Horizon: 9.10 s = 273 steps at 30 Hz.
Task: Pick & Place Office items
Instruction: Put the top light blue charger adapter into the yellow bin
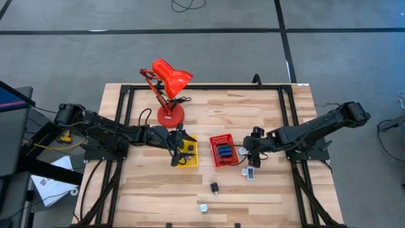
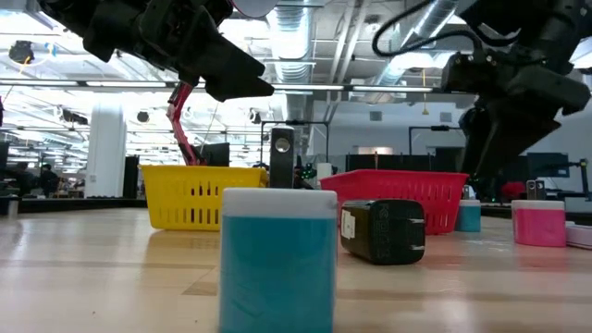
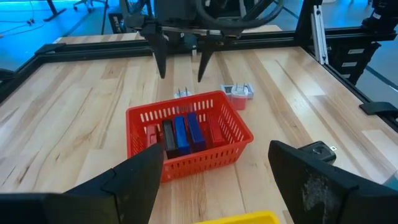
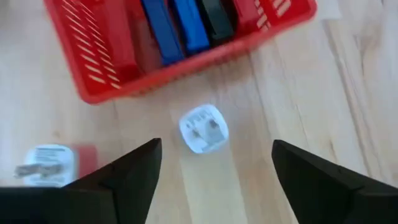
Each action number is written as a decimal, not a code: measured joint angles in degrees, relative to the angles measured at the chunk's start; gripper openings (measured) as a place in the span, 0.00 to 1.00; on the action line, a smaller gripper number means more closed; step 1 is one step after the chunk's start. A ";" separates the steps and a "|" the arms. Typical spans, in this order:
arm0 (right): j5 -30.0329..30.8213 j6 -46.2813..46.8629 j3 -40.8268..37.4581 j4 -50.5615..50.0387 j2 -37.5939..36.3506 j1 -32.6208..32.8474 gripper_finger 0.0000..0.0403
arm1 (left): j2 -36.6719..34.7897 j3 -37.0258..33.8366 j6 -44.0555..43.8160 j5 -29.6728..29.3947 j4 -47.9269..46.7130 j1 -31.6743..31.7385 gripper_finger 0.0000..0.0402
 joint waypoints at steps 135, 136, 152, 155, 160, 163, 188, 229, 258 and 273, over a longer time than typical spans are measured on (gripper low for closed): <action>3.11 8.08 -30.57 61.14 -1.44 4.76 0.31 | 0.00 0.00 3.18 6.95 10.48 0.09 0.71; 3.36 8.37 -29.13 56.63 -3.90 4.76 0.31 | 0.00 0.07 3.66 6.95 10.59 0.14 0.71; -14.96 8.27 7.86 20.74 4.19 -1.72 0.31 | 3.93 6.91 20.34 14.57 6.06 -0.03 0.71; -21.61 5.15 13.58 21.31 11.47 -2.49 0.31 | 6.52 8.12 22.19 14.69 5.97 0.07 0.71; -28.24 1.97 23.06 21.02 20.52 -2.54 0.31 | 9.97 9.06 25.63 14.57 6.81 -0.80 0.71; -28.69 1.63 27.63 18.97 23.53 -2.54 0.32 | 10.91 8.98 27.51 14.75 7.73 -2.34 0.71; -41.31 1.45 40.62 17.16 34.14 -5.16 0.31 | 10.69 8.94 29.75 17.94 5.81 -4.73 0.71; -43.85 0.08 40.84 15.34 34.36 -4.31 0.32 | 10.93 8.90 28.57 19.36 5.93 -7.40 0.46; -43.61 -0.03 40.71 14.66 34.51 -4.27 0.32 | 10.83 8.89 28.55 16.30 5.40 -9.42 0.42; -46.05 0.15 40.71 19.09 34.40 -5.11 0.32 | 10.84 8.85 28.70 12.58 7.08 -9.32 0.48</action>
